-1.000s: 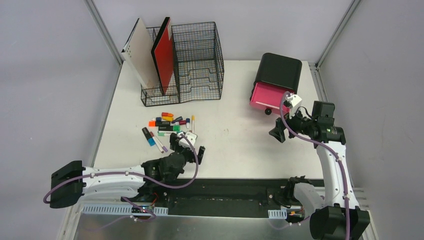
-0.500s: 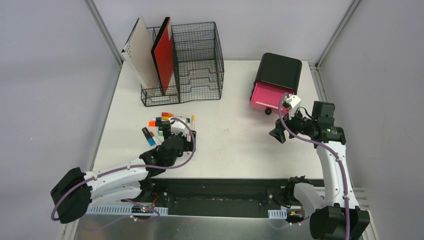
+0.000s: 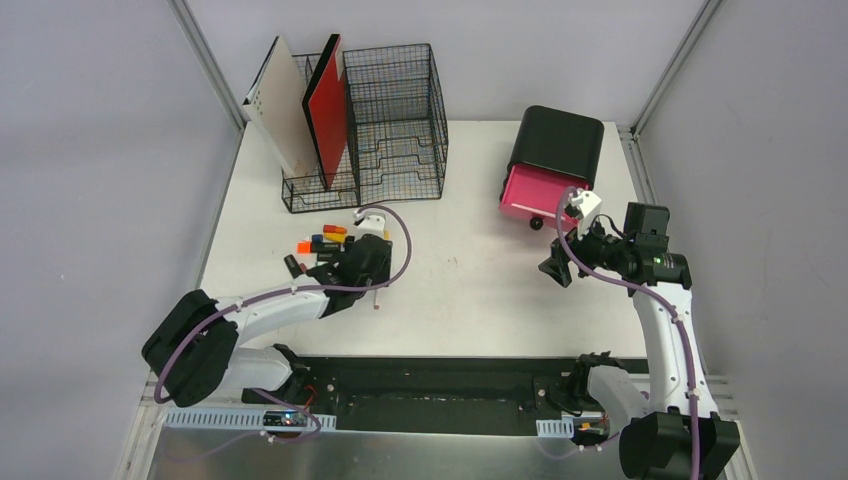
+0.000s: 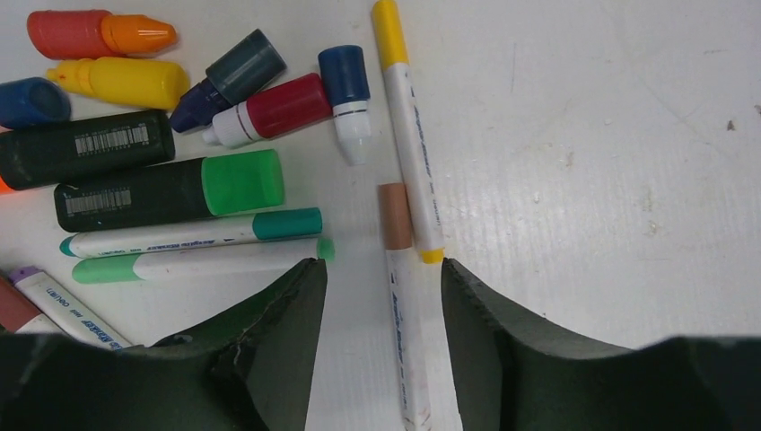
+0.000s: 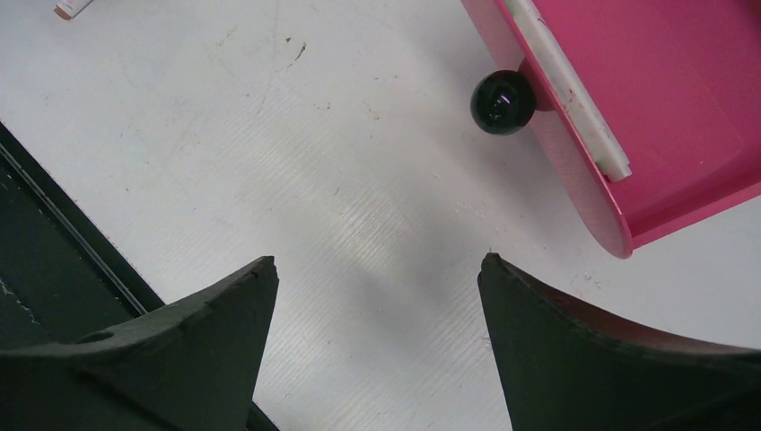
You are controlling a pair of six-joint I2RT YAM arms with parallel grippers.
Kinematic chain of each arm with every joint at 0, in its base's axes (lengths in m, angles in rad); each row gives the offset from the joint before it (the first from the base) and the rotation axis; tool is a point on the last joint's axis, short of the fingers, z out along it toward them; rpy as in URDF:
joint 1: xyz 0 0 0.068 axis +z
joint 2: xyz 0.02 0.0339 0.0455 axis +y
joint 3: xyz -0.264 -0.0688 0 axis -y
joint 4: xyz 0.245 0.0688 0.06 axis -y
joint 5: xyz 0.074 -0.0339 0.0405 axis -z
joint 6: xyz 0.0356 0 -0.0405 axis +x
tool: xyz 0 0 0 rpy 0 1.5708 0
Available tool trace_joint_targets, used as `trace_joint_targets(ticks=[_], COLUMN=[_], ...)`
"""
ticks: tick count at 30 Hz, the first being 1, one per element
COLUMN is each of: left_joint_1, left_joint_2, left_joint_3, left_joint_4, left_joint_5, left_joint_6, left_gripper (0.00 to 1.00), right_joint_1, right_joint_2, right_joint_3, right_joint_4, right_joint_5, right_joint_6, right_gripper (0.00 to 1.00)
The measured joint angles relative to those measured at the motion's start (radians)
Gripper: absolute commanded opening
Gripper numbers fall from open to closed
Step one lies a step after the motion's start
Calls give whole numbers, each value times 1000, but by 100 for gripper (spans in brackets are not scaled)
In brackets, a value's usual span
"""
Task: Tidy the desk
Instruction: Pick up the stationery from the center of the board.
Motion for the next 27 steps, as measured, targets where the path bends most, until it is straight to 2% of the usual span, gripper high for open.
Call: trace_joint_targets(ticks=[12, 27], left_joint_1=[63, 64], left_joint_2=[61, 204], left_joint_3=[36, 155], left_joint_4=[-48, -119], left_joint_5=[99, 145], left_joint_6=[-19, -17], left_gripper=[30, 23], right_joint_1=[0, 0], right_joint_2=[0, 1], right_joint_3=[0, 0], right_joint_4=[-7, -8], right_joint_5=[0, 0], right_joint_6=[-6, -6], right_gripper=[86, 86])
